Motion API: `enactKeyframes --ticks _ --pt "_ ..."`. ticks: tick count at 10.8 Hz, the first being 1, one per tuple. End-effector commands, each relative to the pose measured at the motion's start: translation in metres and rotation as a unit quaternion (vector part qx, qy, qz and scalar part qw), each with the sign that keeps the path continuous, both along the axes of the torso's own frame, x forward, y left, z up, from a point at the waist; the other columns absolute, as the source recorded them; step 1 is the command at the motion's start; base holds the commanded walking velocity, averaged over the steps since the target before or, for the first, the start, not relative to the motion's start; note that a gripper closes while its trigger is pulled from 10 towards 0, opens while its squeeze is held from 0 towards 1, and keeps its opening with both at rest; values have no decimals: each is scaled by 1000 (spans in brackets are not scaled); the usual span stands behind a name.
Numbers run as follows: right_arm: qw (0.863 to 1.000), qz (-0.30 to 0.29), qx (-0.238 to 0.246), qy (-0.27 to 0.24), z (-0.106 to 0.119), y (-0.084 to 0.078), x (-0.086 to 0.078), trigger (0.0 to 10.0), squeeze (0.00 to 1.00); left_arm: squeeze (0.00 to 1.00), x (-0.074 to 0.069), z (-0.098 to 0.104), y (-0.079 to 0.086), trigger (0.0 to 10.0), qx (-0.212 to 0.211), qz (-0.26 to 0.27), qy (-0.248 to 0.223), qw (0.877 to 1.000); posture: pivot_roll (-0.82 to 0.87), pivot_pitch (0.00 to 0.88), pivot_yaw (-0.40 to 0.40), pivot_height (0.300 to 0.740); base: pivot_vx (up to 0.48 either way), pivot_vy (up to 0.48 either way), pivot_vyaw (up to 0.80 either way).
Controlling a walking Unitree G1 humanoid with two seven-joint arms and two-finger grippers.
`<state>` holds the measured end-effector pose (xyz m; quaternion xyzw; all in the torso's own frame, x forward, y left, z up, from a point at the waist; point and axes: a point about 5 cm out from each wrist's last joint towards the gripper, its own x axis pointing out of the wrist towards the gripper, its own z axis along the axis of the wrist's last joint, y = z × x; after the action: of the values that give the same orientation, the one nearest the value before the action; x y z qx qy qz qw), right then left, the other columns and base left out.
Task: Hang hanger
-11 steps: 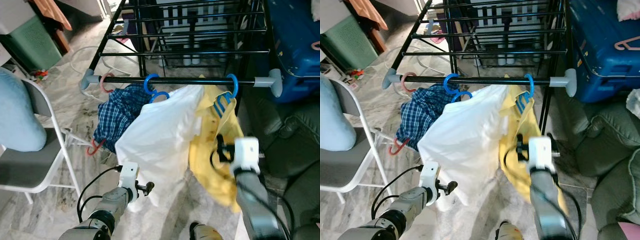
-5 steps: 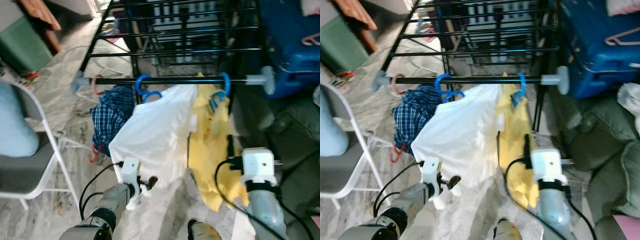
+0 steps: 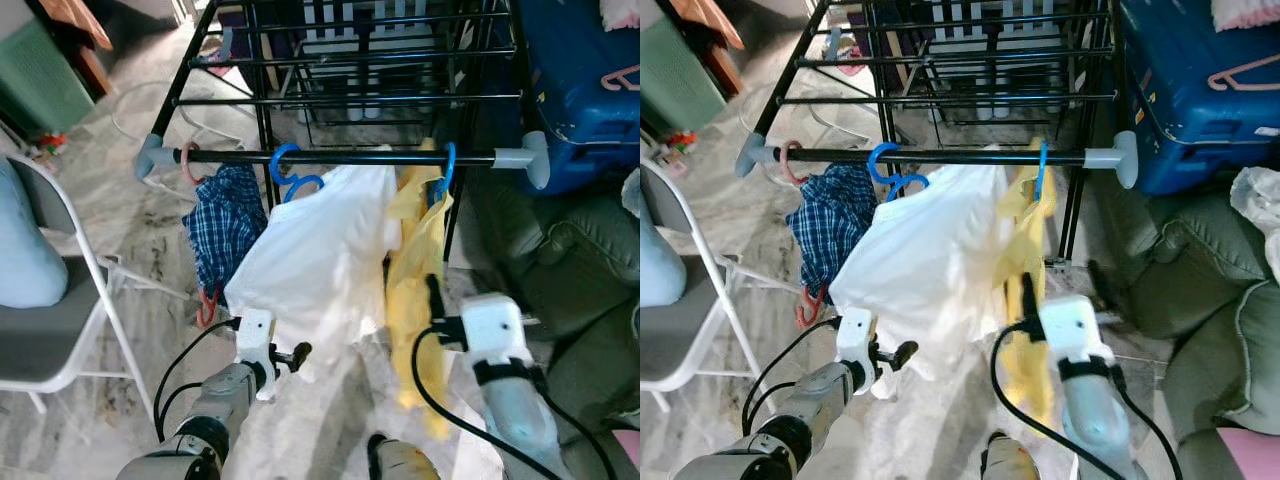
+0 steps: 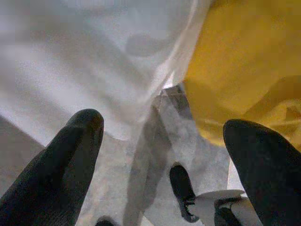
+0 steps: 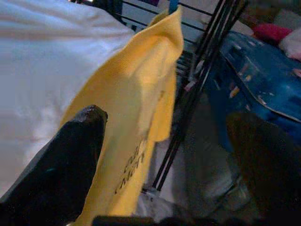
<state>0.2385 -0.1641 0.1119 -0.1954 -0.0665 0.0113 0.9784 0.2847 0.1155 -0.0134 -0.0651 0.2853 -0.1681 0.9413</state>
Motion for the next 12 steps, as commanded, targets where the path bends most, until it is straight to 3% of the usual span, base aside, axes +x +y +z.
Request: enactKeyframes --ticks 1,6,10,12 --pt "1000 20 5 17 -5 7 1 10000 0 0 -4 -4 12 10000 6 23 2 1000 -314 140 100 740 -337 0 0" --pt "999 42 3 25 -8 15 6 10000 0 0 -22 -19 29 10000 23 45 32 998 -289 154 91 740 -448 0 0" --pt "999 29 8 38 -16 8 2 10000 0 0 -22 -21 27 10000 25 44 40 998 -312 144 97 740 -471 0 0" --pt "997 27 28 65 -34 4 0 10000 0 0 -22 -20 25 10000 -1 59 41 997 -308 136 97 740 0 0 0"
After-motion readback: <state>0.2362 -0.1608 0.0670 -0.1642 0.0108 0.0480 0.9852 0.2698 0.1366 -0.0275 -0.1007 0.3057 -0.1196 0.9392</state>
